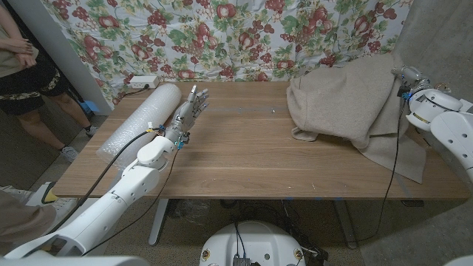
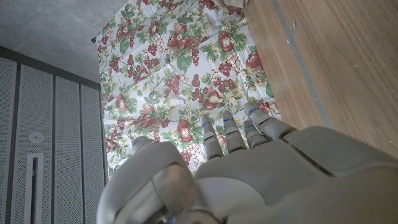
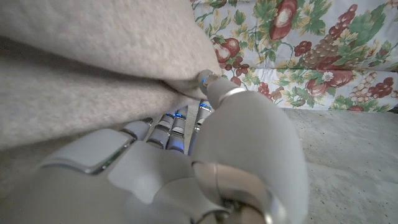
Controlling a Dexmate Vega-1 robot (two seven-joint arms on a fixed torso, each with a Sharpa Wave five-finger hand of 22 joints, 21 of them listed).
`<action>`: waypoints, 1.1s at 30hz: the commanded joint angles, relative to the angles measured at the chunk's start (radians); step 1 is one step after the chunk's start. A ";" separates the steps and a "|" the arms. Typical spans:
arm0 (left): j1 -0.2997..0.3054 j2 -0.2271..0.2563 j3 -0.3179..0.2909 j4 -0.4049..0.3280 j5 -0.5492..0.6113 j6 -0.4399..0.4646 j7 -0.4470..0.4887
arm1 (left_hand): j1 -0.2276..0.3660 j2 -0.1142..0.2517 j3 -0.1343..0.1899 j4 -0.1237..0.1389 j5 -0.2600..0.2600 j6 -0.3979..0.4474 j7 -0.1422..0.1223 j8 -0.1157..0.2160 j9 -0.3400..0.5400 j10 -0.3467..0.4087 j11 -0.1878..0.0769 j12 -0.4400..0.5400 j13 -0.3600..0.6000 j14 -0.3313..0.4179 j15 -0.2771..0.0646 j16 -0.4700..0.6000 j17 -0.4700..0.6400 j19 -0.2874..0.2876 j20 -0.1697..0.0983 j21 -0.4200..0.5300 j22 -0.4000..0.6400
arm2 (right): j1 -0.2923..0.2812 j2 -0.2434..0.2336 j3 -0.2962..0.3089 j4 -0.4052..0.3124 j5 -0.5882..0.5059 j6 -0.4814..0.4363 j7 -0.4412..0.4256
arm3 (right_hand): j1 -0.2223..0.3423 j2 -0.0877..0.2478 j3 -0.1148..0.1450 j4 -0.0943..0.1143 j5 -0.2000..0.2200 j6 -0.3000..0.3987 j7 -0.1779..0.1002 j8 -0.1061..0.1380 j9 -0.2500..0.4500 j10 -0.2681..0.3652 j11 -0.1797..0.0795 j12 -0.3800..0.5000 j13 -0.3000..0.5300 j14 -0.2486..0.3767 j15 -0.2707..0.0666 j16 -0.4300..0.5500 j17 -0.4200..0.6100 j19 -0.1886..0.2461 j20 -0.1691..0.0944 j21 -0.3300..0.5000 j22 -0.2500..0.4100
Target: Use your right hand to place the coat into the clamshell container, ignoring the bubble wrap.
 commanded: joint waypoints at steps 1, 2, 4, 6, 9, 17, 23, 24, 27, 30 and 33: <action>-0.006 0.002 0.000 0.012 -0.008 -0.001 -0.020 | -0.010 0.002 -0.004 -0.002 -0.003 0.016 0.001 0.009 0.006 0.009 -0.001 0.010 0.004 0.002 -0.068 0.006 0.004 0.007 -0.064 0.010 0.004 | -0.028 -0.033 0.000 -0.074 -0.073 -0.058 -0.082 | -0.010 -0.009 0.011 0.002 -0.001 -0.036 0.007 -0.010 -0.004 -0.012 0.001 -0.014 -0.007 -0.026 0.004 0.011 -0.007 -0.021 0.002 -0.009 0.002; -0.007 0.002 0.000 0.013 -0.008 0.000 -0.020 | -0.010 0.002 -0.004 -0.002 -0.003 0.016 0.001 0.009 0.006 0.010 -0.001 0.010 0.004 0.002 -0.068 0.006 0.004 0.007 -0.064 0.010 0.004 | -0.029 -0.036 -0.002 -0.082 -0.083 -0.061 -0.085 | -0.013 -0.010 0.012 0.003 -0.002 -0.050 0.008 -0.013 -0.006 -0.013 0.003 -0.016 -0.009 -0.028 0.004 0.012 -0.009 -0.023 0.002 -0.010 0.002; -0.008 0.002 0.000 0.016 -0.010 0.000 -0.023 | -0.011 0.002 -0.004 -0.002 -0.003 0.017 0.000 0.009 0.006 0.011 -0.001 0.010 0.004 0.002 -0.068 0.006 0.004 0.008 -0.064 0.010 0.004 | -0.032 -0.044 -0.005 -0.097 -0.104 -0.064 -0.083 | -0.018 -0.010 0.012 0.004 -0.002 -0.066 0.012 -0.013 -0.008 -0.021 0.005 -0.024 -0.012 -0.035 0.007 0.014 -0.013 -0.030 0.002 -0.014 0.002; -0.008 0.002 0.001 0.019 -0.011 0.001 -0.026 | -0.011 0.002 -0.004 -0.002 -0.003 0.020 0.001 0.009 0.006 0.011 0.000 0.010 0.004 0.003 -0.068 0.006 0.004 0.008 -0.064 0.010 0.004 | -0.030 -0.051 -0.010 -0.109 -0.123 -0.065 -0.073 | -0.021 -0.010 0.012 0.004 -0.002 -0.078 0.014 -0.015 -0.010 -0.022 0.005 -0.026 -0.015 -0.036 0.006 0.015 -0.015 -0.032 0.002 -0.015 0.002; -0.010 0.000 0.002 0.024 -0.014 0.001 -0.030 | -0.011 0.002 -0.004 -0.002 -0.003 0.021 0.001 0.009 0.006 0.015 0.000 0.011 0.004 0.003 -0.068 0.006 0.004 0.008 -0.064 0.010 0.004 | -0.018 -0.054 -0.023 -0.122 -0.145 -0.067 -0.059 | -0.025 -0.011 0.013 0.004 -0.002 -0.087 0.013 -0.013 -0.012 -0.018 -0.001 -0.027 -0.018 -0.039 0.003 0.017 -0.019 -0.033 0.003 -0.017 0.001; -0.012 -0.003 0.000 0.035 -0.018 -0.004 -0.034 | -0.012 0.002 -0.005 -0.002 -0.003 0.023 0.001 0.009 0.006 0.018 -0.002 0.011 0.005 0.005 -0.069 0.007 0.004 0.009 -0.065 0.010 0.004 | 0.031 -0.049 -0.063 -0.119 -0.174 -0.057 0.019 | -0.035 -0.014 0.014 0.004 -0.002 -0.093 0.017 -0.005 -0.018 0.002 -0.016 -0.028 -0.026 -0.012 -0.004 0.030 -0.029 -0.015 0.002 -0.013 0.001; -0.007 0.000 -0.007 0.036 -0.021 -0.009 -0.032 | -0.013 0.002 -0.005 -0.002 -0.003 0.022 0.002 0.008 0.006 0.019 -0.002 0.011 0.005 0.005 -0.069 0.007 0.004 0.009 -0.065 0.010 0.004 | 0.048 -0.022 -0.072 -0.107 -0.167 -0.057 0.032 | -0.045 -0.017 0.017 0.002 -0.002 -0.081 0.022 0.006 -0.025 0.028 -0.022 -0.026 -0.035 0.008 -0.013 0.037 -0.041 0.004 0.002 -0.009 0.000; -0.005 0.001 -0.008 0.036 -0.021 -0.009 -0.031 | -0.013 0.002 -0.005 -0.002 -0.003 0.022 0.002 0.008 0.006 0.019 -0.001 0.011 0.005 0.005 -0.069 0.007 0.004 0.009 -0.065 0.010 0.004 | 0.047 -0.016 -0.073 -0.106 -0.165 -0.053 0.034 | -0.046 -0.018 0.017 0.002 -0.002 -0.081 0.022 0.007 -0.026 0.031 -0.024 -0.026 -0.036 0.015 -0.013 0.040 -0.042 0.008 0.001 -0.008 0.000; -0.003 0.002 -0.010 0.035 -0.022 -0.010 -0.030 | -0.013 0.002 -0.005 -0.002 -0.003 0.024 0.001 0.008 0.006 0.019 -0.002 0.010 0.005 0.005 -0.068 0.006 0.004 0.009 -0.065 0.010 0.004 | 0.036 -0.002 -0.074 -0.106 -0.162 -0.030 0.061 | -0.057 -0.022 0.016 0.004 -0.003 -0.081 0.026 0.009 -0.030 0.048 -0.023 -0.026 -0.043 0.036 -0.013 0.046 -0.050 0.034 -0.002 0.000 -0.001; 0.000 0.005 -0.013 0.030 -0.020 -0.009 -0.024 | -0.013 0.002 -0.005 -0.002 -0.003 0.026 0.001 0.008 0.006 0.019 -0.004 0.010 0.005 0.005 -0.068 0.006 0.004 0.009 -0.065 0.010 0.004 | 0.026 0.006 -0.078 -0.111 -0.164 -0.003 0.094 | -0.075 -0.031 0.008 0.009 -0.005 -0.080 0.031 0.011 -0.034 0.060 -0.030 -0.027 -0.049 0.044 -0.014 0.047 -0.057 0.049 -0.004 0.004 -0.001; 0.002 0.008 -0.015 0.023 -0.018 -0.007 -0.018 | -0.013 0.002 -0.005 -0.002 -0.003 0.025 0.001 0.008 0.006 0.019 -0.003 0.010 0.005 0.005 -0.069 0.006 0.004 0.009 -0.065 0.009 0.004 | 0.023 0.013 -0.086 -0.118 -0.173 0.017 0.108 | -0.102 -0.039 -0.004 0.019 -0.005 -0.078 0.033 0.013 -0.039 0.076 -0.041 -0.028 -0.057 0.053 -0.017 0.048 -0.064 0.060 -0.004 0.005 -0.002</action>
